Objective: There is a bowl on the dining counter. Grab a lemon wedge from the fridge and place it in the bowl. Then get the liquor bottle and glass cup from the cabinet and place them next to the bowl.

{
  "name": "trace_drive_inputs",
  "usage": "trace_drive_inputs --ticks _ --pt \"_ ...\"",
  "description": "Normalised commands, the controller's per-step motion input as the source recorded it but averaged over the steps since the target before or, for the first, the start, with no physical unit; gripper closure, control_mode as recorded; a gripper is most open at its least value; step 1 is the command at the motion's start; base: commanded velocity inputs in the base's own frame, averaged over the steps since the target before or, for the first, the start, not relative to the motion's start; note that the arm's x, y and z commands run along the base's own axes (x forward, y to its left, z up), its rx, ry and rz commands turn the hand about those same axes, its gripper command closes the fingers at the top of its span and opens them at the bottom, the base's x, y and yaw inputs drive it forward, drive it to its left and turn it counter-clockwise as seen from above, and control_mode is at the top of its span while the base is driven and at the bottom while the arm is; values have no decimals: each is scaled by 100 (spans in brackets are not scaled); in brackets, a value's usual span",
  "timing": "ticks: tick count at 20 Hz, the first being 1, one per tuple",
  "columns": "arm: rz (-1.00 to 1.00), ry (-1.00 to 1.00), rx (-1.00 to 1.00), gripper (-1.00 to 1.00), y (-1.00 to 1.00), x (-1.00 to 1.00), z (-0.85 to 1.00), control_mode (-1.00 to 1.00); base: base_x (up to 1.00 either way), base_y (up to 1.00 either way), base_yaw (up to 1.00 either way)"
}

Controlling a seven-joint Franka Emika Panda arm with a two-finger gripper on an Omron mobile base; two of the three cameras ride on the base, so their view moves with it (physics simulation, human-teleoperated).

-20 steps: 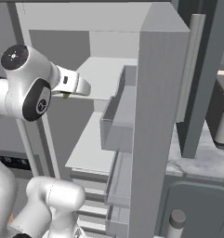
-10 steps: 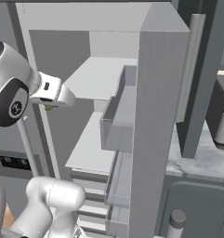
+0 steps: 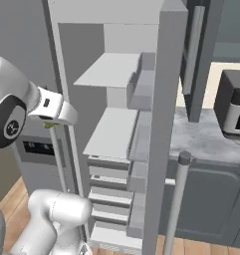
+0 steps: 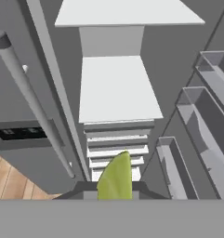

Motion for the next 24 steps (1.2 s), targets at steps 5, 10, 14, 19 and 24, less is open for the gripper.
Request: trace_drive_inputs --ticks 5,10,14,19,24 --pt "0 0 0 100 0 0 0 100 -100 35 -5" --pt "0 0 0 100 0 0 0 100 -98 28 -46" --pt "0 0 0 100 0 0 0 100 -85 2 -74" --pt "0 0 0 100 0 0 0 100 -64 0 -79" --pt "0 0 0 100 0 0 0 100 -54 -6 -78"
